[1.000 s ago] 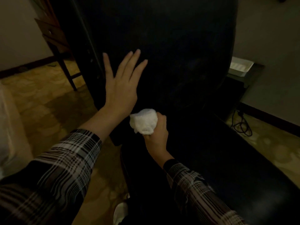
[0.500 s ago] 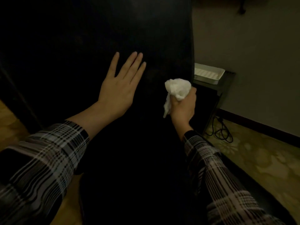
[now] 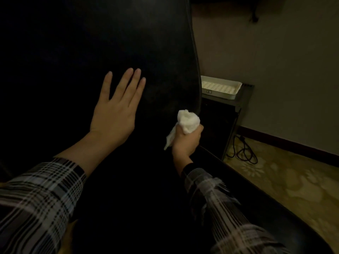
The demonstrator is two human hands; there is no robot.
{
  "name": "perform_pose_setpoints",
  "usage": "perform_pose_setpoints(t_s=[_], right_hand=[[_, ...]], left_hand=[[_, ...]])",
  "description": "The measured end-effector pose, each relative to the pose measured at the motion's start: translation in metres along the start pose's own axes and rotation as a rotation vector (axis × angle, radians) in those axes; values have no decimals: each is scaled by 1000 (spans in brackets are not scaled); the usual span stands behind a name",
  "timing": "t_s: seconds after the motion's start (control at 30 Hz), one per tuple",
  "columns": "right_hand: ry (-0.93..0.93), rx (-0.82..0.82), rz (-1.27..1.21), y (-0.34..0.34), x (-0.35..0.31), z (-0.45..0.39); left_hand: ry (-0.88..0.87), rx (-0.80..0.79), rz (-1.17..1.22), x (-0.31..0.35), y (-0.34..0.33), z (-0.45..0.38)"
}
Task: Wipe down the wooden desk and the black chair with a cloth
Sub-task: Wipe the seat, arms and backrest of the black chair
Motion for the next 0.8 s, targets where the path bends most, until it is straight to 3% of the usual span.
perform_pose_setpoints(t_s=[0.1,0.2,0.23,0.27,0.37,0.4,0.5,0.57,0.67,0.7,0.8], right_hand=[[-55,-32,-77,-10,15,43],[15,-302,11,-22,32,89],[34,-321,28,-21,28,83],[66,-262,30,-19,23,64],[1,137,-84,2,-25,-20],[-28,176,-77,8,-41,-39],[58,55,155,-2,-70,-30],[168,-50,294,-21,-66,18],[437,-501,391,-40,-48,113],[514,-569,399,-40,-49,126],[502,-409,212,-41,-78,81]], left_hand=[[1,11,8,0,-2,-3],[21,47,32,-2,-6,-1],[30,62,43,-2,-8,0],[30,73,50,-2,-7,0],[4,55,28,0,-9,3],[-1,64,35,0,-10,4],[5,142,70,-3,-11,7],[67,250,277,-5,-7,5],[319,304,972,-17,5,6],[373,328,1153,-22,5,8],[368,405,1449,-31,5,15]])
Point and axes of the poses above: each hand's wrist, its own z-axis away from the middle knuckle, its own y-axis out of the back of the hand, x = y × z, the point moved 2 cm from there along -z, towards the middle knuckle, and after that the axes turned 11 degrees about -z, right-handed, at the moved point
